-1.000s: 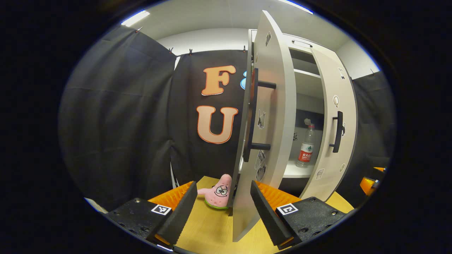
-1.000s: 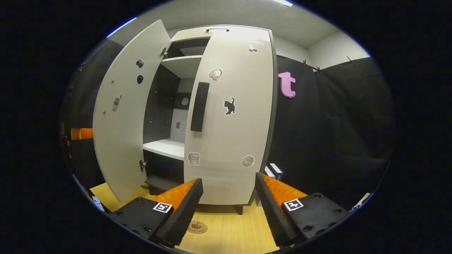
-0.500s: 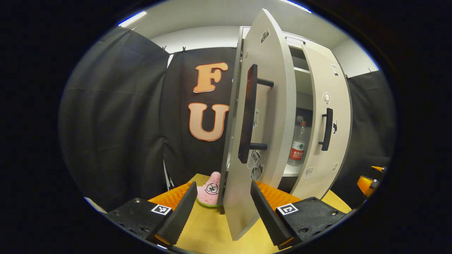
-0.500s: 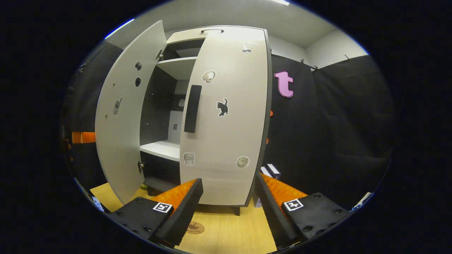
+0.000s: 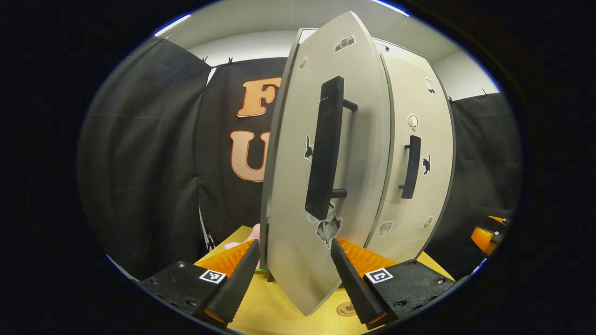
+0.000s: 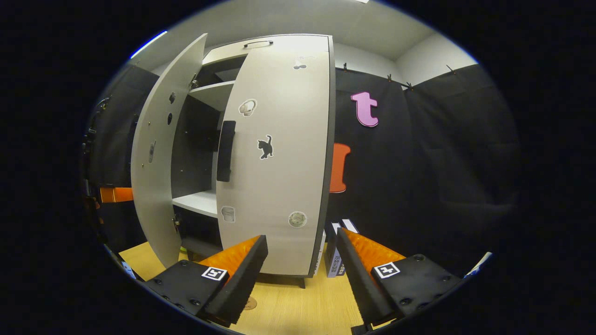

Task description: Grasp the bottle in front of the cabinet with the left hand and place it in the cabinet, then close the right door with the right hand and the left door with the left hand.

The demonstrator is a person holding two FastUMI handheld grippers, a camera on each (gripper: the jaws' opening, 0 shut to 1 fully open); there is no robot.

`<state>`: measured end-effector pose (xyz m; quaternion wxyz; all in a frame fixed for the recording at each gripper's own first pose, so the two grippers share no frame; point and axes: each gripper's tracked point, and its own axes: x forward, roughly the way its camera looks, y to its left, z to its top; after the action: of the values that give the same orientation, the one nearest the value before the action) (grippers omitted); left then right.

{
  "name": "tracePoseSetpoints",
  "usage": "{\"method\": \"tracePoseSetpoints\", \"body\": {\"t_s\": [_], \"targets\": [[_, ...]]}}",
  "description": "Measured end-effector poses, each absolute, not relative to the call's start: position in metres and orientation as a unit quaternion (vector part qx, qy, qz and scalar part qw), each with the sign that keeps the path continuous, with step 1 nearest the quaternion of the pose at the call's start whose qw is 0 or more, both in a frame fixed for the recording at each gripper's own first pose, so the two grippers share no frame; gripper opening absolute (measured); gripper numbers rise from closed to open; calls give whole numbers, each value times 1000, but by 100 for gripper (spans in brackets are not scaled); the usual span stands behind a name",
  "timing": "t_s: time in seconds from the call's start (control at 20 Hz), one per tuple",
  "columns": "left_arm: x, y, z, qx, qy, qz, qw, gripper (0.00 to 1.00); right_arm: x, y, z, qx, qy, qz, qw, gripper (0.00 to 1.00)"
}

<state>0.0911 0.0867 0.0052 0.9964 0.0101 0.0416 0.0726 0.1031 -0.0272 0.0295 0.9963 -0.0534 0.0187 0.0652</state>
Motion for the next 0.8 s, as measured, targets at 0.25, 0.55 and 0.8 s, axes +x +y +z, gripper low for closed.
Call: {"method": "tracePoseSetpoints", "body": {"t_s": [0.25,0.55,0.8], "targets": [[124,41,-12,-5,50,53,997,94,118,-60,29,-53,19,68,996,94],[163,7,-36,-3,65,60,996,92,131,-102,24,-48,23,57,997,98],[175,-2,-44,-28,70,60,995,94,139,-131,15,-35,33,45,998,98]]}}
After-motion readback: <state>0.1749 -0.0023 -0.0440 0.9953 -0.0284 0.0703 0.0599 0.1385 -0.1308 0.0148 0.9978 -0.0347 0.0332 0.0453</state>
